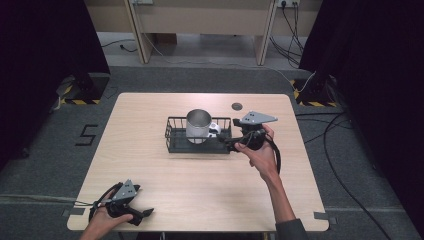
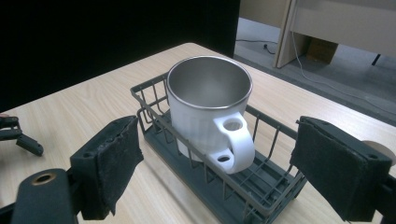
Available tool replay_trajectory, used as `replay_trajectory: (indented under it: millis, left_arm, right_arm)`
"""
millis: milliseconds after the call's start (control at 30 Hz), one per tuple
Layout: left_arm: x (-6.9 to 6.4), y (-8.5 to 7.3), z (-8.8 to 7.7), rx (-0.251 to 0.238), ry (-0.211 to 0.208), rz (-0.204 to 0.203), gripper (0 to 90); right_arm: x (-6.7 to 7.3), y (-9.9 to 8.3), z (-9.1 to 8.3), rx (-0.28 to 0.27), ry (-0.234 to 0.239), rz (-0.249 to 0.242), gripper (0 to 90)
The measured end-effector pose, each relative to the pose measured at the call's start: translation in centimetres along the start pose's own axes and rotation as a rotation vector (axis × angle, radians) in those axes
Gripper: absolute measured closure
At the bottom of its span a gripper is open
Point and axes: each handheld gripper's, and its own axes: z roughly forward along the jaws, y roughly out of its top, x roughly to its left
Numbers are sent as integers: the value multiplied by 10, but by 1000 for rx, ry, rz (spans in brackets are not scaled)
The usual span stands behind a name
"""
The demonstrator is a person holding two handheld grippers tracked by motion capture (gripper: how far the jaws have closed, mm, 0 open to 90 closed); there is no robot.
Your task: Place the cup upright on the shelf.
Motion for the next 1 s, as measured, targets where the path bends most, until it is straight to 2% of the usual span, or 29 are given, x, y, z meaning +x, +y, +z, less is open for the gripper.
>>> replay_trajectory:
  millis: [633, 833, 1000]
  left_arm:
    - [0, 0, 0, 0, 1, 1, 0]
    - [0, 0, 0, 2, 1, 3, 0]
    - [0, 0, 0, 2, 0, 1, 0]
  right_arm:
    - [8, -30, -22, -26, -17, 19, 151]
    - [12, -41, -25, -6, -31, 12, 151]
    - [13, -48, -27, -12, -33, 20, 151]
